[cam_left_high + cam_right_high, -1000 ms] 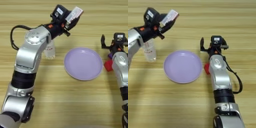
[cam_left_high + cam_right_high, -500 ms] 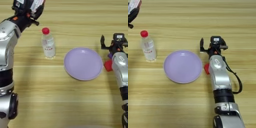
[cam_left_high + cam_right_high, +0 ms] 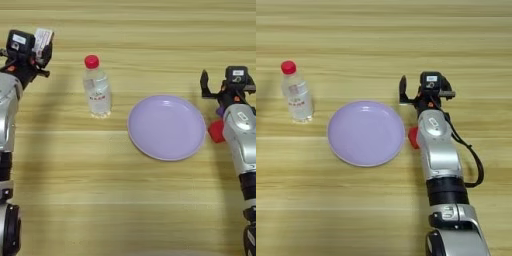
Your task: Move the objects on the table
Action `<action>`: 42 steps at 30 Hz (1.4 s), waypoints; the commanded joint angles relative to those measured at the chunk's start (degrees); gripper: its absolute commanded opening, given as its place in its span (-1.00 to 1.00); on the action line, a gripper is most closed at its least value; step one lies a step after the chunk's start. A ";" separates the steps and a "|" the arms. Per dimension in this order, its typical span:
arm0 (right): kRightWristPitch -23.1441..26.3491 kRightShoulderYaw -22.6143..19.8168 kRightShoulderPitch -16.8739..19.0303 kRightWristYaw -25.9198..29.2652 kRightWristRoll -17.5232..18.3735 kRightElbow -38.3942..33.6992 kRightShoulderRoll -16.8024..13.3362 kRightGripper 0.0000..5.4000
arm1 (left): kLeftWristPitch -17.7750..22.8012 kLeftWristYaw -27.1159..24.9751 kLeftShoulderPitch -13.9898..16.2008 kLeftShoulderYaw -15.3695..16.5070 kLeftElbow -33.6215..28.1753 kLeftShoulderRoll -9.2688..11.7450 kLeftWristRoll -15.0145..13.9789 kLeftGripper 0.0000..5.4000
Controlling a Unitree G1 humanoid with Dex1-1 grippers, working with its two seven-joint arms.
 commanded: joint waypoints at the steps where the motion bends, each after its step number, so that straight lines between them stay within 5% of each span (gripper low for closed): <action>1: -0.06 0.00 -0.90 -0.10 -0.11 0.39 -0.18 1.00 | -3.58 1.49 2.89 -3.20 7.17 -2.10 2.37 -0.25; 8: -0.06 -0.01 -0.93 -0.09 -0.15 0.35 -0.16 1.00 | -1.99 3.05 5.82 -3.17 12.46 -4.84 1.28 -0.25; 16: -0.16 -0.21 -0.93 0.14 -0.07 0.52 -0.40 1.00 | 3.04 2.66 10.49 -3.28 9.01 -6.37 -0.87 -0.25; 21: -0.26 -0.22 -0.96 0.22 -0.15 0.75 -0.47 1.00 | 3.00 1.36 11.95 -6.87 4.05 -6.69 0.31 0.04; 28: -0.44 -0.17 -0.97 0.27 -0.25 0.91 -0.48 1.00 | -0.09 2.29 9.84 -4.80 1.61 -7.96 -2.57 0.27; 42: -0.72 -0.06 -0.97 0.47 -0.41 1.04 -0.50 1.00 | -4.21 7.49 4.34 -1.64 6.00 -6.26 -1.15 0.66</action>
